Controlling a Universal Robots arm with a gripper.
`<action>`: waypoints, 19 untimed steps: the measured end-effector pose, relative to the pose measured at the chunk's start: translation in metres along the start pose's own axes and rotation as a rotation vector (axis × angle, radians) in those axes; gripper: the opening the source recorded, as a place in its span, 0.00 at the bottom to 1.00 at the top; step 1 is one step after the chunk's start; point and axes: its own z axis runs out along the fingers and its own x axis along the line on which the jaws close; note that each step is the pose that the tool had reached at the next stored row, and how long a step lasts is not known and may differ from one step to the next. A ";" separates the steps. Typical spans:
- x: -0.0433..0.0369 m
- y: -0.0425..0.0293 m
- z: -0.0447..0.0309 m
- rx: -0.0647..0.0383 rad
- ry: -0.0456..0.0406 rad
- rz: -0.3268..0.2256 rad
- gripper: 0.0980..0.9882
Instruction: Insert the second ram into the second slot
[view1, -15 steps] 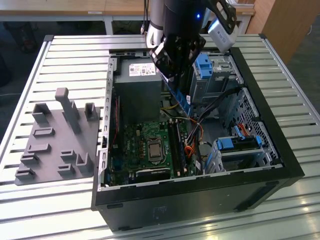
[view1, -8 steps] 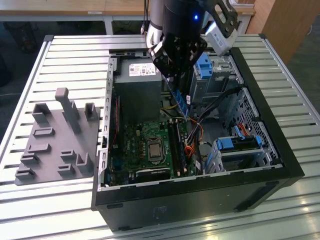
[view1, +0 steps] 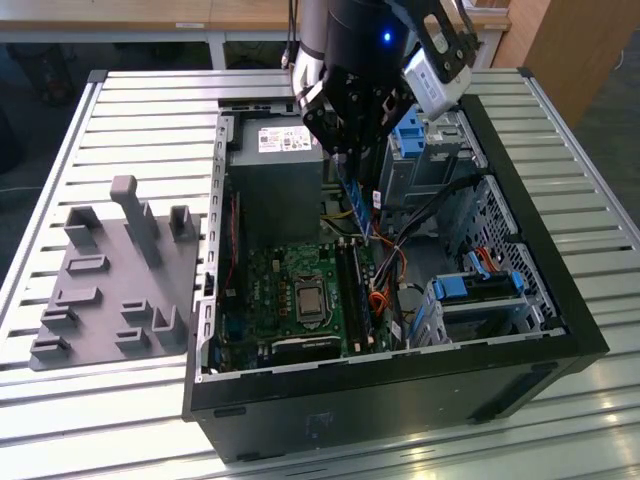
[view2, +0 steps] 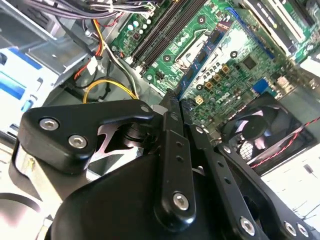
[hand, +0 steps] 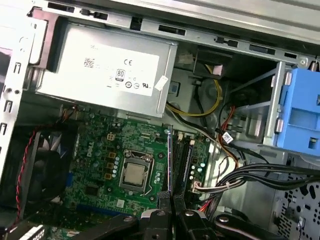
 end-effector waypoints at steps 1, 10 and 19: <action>0.0000 0.0000 0.0001 0.000 -0.0004 0.012 0.04; 0.0000 0.0000 0.0015 0.004 -0.0041 0.124 0.04; 0.0001 -0.0004 0.0080 0.006 -0.0039 0.128 0.04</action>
